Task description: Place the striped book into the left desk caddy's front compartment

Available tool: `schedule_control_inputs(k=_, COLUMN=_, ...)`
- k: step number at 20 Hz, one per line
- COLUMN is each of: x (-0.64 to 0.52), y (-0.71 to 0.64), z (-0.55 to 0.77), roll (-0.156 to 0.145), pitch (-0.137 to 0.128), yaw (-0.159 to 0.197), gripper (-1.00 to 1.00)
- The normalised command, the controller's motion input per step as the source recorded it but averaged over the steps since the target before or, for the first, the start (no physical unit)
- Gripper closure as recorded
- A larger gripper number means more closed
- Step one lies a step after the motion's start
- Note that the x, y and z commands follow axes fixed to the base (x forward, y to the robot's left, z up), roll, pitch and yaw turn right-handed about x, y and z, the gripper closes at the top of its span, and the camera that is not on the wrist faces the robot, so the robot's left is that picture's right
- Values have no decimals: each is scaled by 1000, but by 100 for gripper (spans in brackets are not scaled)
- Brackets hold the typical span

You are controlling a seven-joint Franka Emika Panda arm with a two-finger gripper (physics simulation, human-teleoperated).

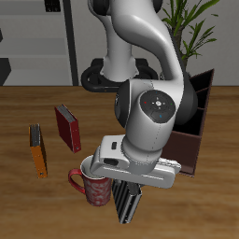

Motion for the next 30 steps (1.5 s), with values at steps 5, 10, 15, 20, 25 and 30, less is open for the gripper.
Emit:
schedule_control_inputs(k=5, x=-247, y=47, z=475, roll=37, pitch=-71, yaw=-14, gripper=100)
schedule_control_inputs(k=10, x=-260, y=51, z=339, roll=11, pitch=-52, yaw=12, gripper=100)
schedule_control_inputs(k=15, x=-383, y=111, z=309, roll=6, pitch=-51, yaw=20, gripper=100)
schedule_control_inputs(k=20, x=-245, y=-82, z=236, roll=-10, pitch=-39, yaw=-29, gripper=100)
schedule_control_inputs(k=25, x=-440, y=24, z=276, roll=19, pitch=-44, yaw=-21, gripper=100)
schedule_control_inputs(k=30, x=-347, y=14, z=197, roll=0, pitch=-34, yaw=-11, gripper=100)
